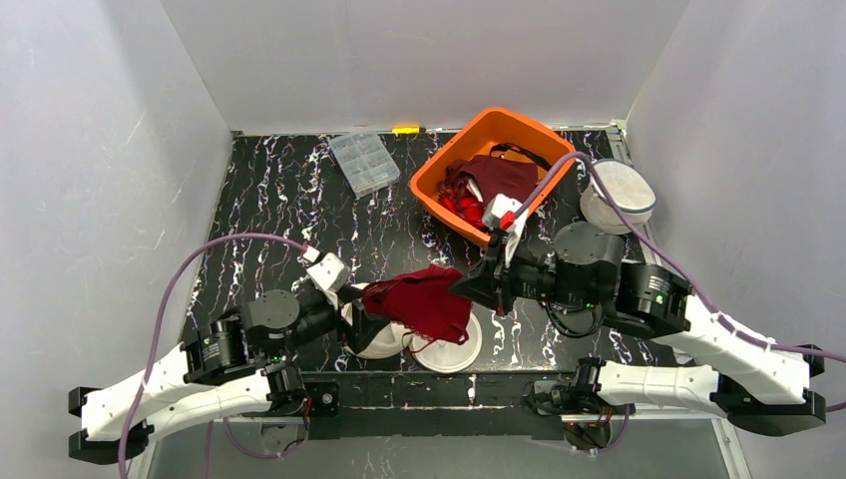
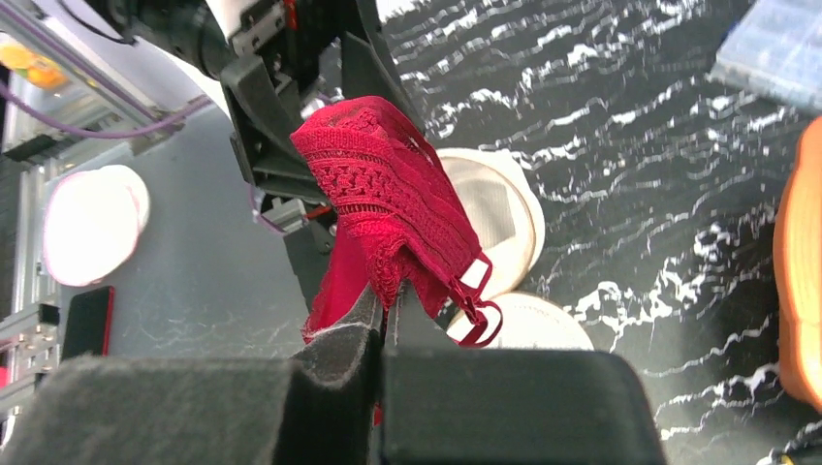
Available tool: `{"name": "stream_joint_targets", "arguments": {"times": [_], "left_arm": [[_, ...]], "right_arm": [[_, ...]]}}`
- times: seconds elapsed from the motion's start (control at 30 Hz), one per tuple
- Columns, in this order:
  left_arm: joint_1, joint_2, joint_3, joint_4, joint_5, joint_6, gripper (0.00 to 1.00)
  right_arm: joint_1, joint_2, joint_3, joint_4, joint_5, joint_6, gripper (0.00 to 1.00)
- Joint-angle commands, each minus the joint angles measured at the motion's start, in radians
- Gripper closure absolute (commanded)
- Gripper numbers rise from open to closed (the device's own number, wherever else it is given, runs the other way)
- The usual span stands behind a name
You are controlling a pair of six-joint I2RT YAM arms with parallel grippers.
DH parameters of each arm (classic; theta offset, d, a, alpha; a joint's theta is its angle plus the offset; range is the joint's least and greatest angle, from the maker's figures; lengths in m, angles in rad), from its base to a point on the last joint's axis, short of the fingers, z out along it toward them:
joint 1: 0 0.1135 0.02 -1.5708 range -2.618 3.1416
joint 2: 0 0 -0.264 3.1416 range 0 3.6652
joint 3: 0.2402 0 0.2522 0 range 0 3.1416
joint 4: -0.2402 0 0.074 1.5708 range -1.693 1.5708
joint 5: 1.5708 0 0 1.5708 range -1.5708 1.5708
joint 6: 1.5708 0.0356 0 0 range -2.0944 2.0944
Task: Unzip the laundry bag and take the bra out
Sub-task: Pick up the bra from the laundry bag.
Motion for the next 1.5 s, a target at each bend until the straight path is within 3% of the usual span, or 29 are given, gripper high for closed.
{"name": "stream_joint_targets", "arguments": {"times": [0.0,0.27,0.5,0.6,0.77,0.9,1.13,1.37,1.47], "left_arm": [[0.002,-0.04,0.082,0.028,0.227,0.252,0.22],[0.001,-0.108,0.104,-0.014,0.279,0.401,0.17],[0.002,-0.011,0.09,0.012,0.341,0.442,0.26],[0.001,0.033,0.085,0.032,0.372,0.452,0.43],[0.002,0.079,0.088,0.048,0.412,0.43,0.99],[0.0,0.053,0.054,0.116,0.321,0.332,1.0],[0.002,-0.069,-0.11,0.401,-0.048,0.017,1.0],[0.001,0.03,-0.047,0.251,-0.324,-0.29,1.0],[0.002,0.071,-0.021,0.199,-0.366,-0.389,1.0]], "right_arm": [[-0.001,0.007,0.128,-0.007,-0.079,-0.075,0.99],[-0.001,0.021,0.185,-0.023,-0.174,-0.109,0.99],[-0.001,0.034,0.182,0.015,-0.209,-0.1,0.99],[-0.001,0.034,0.169,0.035,-0.204,-0.099,0.99],[-0.001,0.031,0.147,0.091,-0.18,-0.066,0.99],[-0.001,0.007,0.083,0.188,-0.108,0.027,0.99],[-0.002,-0.01,-0.017,0.278,0.049,0.211,0.99],[-0.001,0.015,-0.075,0.312,0.134,0.342,0.99],[-0.002,0.026,-0.13,0.371,0.158,0.392,0.99]]}}
